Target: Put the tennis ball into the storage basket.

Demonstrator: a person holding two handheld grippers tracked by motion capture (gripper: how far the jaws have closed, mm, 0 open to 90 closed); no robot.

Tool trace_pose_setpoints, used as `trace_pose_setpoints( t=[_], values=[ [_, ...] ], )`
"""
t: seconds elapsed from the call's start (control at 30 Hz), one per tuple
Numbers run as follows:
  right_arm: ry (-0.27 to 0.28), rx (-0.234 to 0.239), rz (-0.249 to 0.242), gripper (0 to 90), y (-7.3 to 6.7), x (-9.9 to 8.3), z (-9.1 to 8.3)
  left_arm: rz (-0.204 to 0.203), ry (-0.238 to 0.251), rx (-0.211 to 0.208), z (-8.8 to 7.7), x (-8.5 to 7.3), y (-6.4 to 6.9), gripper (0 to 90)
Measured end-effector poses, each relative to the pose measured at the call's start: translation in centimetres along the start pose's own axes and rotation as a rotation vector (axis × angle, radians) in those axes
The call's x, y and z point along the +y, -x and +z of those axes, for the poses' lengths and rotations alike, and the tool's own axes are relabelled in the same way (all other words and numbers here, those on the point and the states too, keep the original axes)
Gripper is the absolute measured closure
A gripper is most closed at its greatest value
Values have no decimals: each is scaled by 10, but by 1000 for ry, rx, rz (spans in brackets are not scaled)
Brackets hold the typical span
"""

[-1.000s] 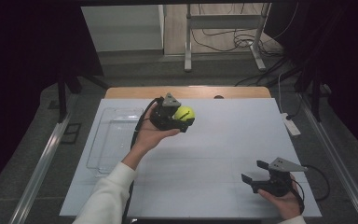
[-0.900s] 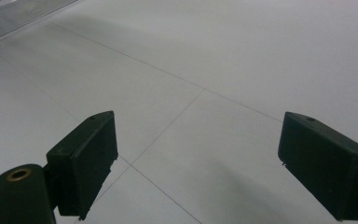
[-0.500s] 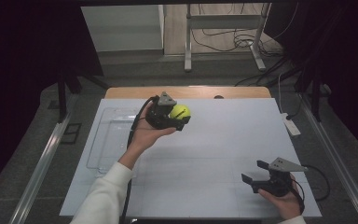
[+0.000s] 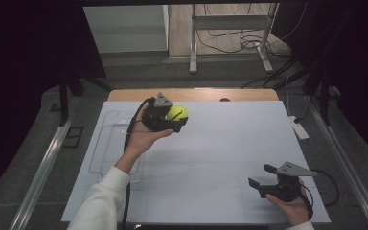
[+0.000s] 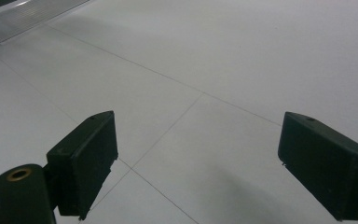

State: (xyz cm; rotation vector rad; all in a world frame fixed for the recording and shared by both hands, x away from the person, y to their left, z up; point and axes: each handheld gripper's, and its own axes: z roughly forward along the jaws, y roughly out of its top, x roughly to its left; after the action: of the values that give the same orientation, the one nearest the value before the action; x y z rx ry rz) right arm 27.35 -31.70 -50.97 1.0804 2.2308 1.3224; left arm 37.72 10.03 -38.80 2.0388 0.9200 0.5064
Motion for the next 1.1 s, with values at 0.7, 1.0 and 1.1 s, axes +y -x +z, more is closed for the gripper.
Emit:
trace_pose_setpoints(
  t=[0.7,1.0,1.1],
  values=[
    [-3,2,2,121,0,0,1,-36,2,55,-11,-12,-21,270],
    [-4,1,1,122,0,0,1,-43,8,68,-13,-13,-24,270],
    [-4,1,2,122,0,0,1,-41,4,73,-14,-14,-25,270]
  ],
)
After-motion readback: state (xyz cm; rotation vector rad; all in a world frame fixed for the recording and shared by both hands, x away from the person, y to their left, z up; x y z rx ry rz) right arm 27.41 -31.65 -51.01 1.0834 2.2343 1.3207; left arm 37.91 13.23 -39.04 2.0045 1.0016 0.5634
